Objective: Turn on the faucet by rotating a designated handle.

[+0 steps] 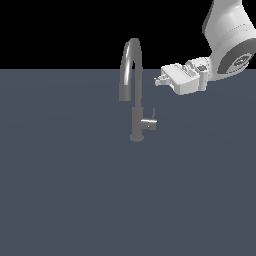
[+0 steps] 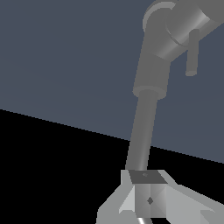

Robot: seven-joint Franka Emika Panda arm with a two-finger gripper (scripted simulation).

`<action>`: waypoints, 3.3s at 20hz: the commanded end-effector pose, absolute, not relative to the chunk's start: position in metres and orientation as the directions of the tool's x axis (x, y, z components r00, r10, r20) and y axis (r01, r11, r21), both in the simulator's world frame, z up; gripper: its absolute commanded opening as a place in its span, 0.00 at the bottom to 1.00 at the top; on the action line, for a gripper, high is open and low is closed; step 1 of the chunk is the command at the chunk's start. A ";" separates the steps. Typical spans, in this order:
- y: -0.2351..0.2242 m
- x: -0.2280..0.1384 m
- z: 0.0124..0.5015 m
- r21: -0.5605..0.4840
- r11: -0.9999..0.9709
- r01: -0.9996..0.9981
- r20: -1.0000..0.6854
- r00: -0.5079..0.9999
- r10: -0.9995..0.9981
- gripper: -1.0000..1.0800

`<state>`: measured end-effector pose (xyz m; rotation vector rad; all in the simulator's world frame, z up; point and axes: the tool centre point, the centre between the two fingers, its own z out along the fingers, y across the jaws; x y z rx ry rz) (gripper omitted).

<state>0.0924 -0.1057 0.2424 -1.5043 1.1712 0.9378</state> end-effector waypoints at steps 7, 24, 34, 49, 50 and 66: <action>-0.111 0.102 0.172 -0.085 0.136 -0.987 -0.994 0.075 -0.081 0.00; -0.107 0.101 0.138 -0.004 0.221 -0.975 -1.000 0.004 -0.001 0.00; -0.102 0.080 0.147 -0.004 0.221 -0.975 -1.000 0.004 -0.001 0.00; -0.095 0.048 0.146 -0.005 0.222 -0.975 -1.000 0.005 -0.001 0.00; -0.094 0.045 0.146 -0.005 0.222 -0.975 -1.000 0.005 -0.001 0.00; -0.088 0.016 0.120 -0.016 0.223 -0.975 -1.000 0.016 -0.004 0.00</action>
